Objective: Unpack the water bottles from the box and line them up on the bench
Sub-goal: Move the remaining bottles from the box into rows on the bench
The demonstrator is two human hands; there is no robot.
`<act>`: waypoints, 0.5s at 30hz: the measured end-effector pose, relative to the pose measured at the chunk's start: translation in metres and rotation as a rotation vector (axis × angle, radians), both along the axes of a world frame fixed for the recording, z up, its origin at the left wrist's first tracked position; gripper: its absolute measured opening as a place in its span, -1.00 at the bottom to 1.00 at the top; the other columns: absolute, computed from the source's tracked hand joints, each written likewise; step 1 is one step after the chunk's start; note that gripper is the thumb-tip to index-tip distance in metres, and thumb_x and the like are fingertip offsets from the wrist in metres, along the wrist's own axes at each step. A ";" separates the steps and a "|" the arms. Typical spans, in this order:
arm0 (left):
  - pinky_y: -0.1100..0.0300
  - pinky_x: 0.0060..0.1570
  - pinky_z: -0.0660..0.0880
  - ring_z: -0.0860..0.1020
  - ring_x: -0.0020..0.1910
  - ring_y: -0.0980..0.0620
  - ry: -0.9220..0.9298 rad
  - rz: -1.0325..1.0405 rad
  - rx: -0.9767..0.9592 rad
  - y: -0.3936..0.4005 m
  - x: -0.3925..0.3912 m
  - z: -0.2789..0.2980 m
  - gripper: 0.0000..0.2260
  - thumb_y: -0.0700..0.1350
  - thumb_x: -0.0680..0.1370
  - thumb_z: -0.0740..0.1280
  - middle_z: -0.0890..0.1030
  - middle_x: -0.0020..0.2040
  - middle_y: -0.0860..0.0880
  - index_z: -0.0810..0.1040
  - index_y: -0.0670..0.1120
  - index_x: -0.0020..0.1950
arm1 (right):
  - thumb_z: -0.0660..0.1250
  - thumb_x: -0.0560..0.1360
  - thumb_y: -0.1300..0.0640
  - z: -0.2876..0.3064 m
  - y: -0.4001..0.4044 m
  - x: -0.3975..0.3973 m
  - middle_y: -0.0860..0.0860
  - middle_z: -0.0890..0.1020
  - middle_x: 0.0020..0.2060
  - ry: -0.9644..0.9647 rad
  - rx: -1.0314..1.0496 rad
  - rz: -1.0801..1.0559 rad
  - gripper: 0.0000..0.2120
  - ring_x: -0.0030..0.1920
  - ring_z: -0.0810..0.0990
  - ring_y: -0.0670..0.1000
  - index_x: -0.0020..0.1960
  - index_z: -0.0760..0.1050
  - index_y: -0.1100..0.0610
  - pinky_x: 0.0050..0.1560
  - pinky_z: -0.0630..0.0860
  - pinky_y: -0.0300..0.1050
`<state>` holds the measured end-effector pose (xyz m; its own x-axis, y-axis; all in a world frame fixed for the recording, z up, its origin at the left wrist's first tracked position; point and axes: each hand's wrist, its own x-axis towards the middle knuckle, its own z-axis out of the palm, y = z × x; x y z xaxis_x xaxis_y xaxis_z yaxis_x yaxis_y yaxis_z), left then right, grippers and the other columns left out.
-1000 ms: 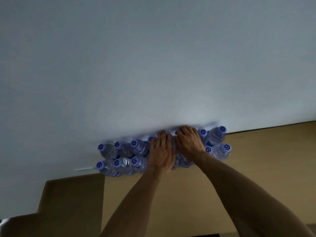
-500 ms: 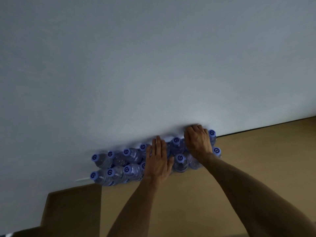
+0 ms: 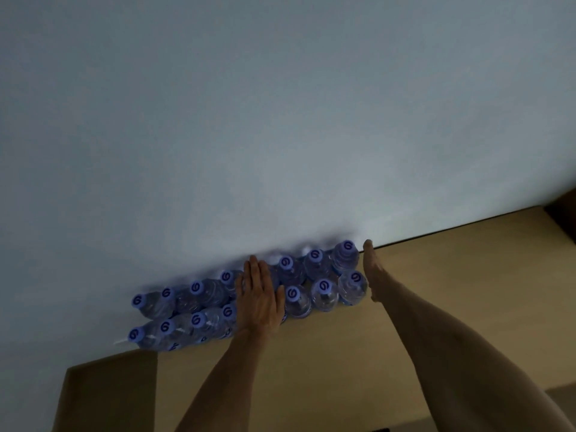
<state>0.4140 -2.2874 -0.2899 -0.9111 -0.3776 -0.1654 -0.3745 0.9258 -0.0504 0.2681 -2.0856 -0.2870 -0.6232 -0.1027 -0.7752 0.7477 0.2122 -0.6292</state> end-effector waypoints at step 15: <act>-0.17 0.43 0.23 0.21 0.50 -0.29 0.108 0.170 0.044 0.043 -0.030 0.009 -0.48 0.10 0.65 0.07 0.16 0.53 -0.34 0.24 -0.12 0.55 | -0.10 0.60 -0.27 -0.023 0.002 -0.004 0.07 0.29 0.47 0.077 -0.234 0.043 -0.32 0.46 0.28 0.15 0.52 0.23 0.16 0.46 0.21 0.06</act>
